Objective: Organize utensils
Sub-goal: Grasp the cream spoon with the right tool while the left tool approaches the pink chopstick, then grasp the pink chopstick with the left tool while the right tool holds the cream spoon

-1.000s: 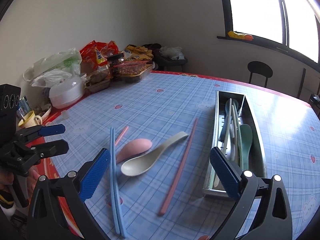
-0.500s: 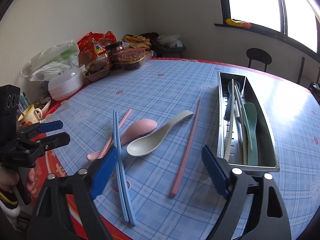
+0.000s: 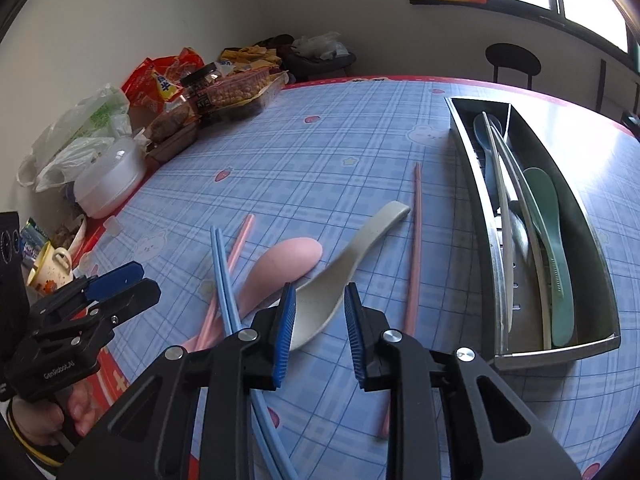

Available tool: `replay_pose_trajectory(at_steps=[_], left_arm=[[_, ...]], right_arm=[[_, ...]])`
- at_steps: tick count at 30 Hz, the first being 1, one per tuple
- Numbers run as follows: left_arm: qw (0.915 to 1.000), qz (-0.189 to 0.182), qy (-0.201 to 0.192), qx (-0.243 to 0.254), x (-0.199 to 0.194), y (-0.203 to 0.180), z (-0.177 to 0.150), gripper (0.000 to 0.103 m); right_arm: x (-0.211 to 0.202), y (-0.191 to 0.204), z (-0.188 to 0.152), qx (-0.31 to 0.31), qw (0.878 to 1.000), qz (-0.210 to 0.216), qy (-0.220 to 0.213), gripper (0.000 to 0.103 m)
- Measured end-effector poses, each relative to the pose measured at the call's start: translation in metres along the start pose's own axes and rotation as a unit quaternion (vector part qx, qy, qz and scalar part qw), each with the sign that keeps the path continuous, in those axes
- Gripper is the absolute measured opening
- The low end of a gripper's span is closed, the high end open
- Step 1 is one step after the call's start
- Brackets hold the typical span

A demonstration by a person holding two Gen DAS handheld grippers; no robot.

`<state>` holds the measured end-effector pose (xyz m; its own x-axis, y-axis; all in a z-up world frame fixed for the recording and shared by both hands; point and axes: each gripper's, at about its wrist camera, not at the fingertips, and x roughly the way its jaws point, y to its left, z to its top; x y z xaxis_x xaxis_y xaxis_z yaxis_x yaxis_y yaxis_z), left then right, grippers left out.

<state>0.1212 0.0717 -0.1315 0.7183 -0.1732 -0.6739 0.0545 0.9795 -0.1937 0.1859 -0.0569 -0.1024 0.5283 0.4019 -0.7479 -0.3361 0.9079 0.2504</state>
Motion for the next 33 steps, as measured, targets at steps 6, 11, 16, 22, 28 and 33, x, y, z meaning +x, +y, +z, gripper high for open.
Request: replay_pose_trajectory(at_steps=[6,11,16,22,28,33], left_arm=[[0.9999,-0.001,0.001,-0.014,0.011,0.009,0.002,0.054],[0.9995,-0.012,0.003,-0.03,0.015,0.016,0.0,0.05],[0.9994,-0.018,0.003,-0.031,0.015,0.015,-0.003,0.05],[0.9991,-0.023,0.003,-0.035,0.014,0.016,-0.004,0.05],[0.9989,-0.026,0.005,-0.039,0.014,0.018,-0.004,0.05],[0.9991,-0.02,0.007,-0.037,0.015,0.016,-0.005,0.049]], right_arm=[[0.013,0.003,0.013,-0.001,0.999,-0.032,0.008,0.025],[0.025,0.003,0.02,-0.007,0.998,-0.063,0.017,0.025],[0.034,0.004,0.02,-0.012,0.997,-0.068,0.028,0.025],[0.042,0.009,0.019,-0.02,0.997,-0.06,0.039,0.024],[0.04,0.012,0.017,-0.031,0.998,-0.051,0.029,0.007],[0.034,0.013,0.01,-0.04,0.998,-0.039,0.023,0.006]])
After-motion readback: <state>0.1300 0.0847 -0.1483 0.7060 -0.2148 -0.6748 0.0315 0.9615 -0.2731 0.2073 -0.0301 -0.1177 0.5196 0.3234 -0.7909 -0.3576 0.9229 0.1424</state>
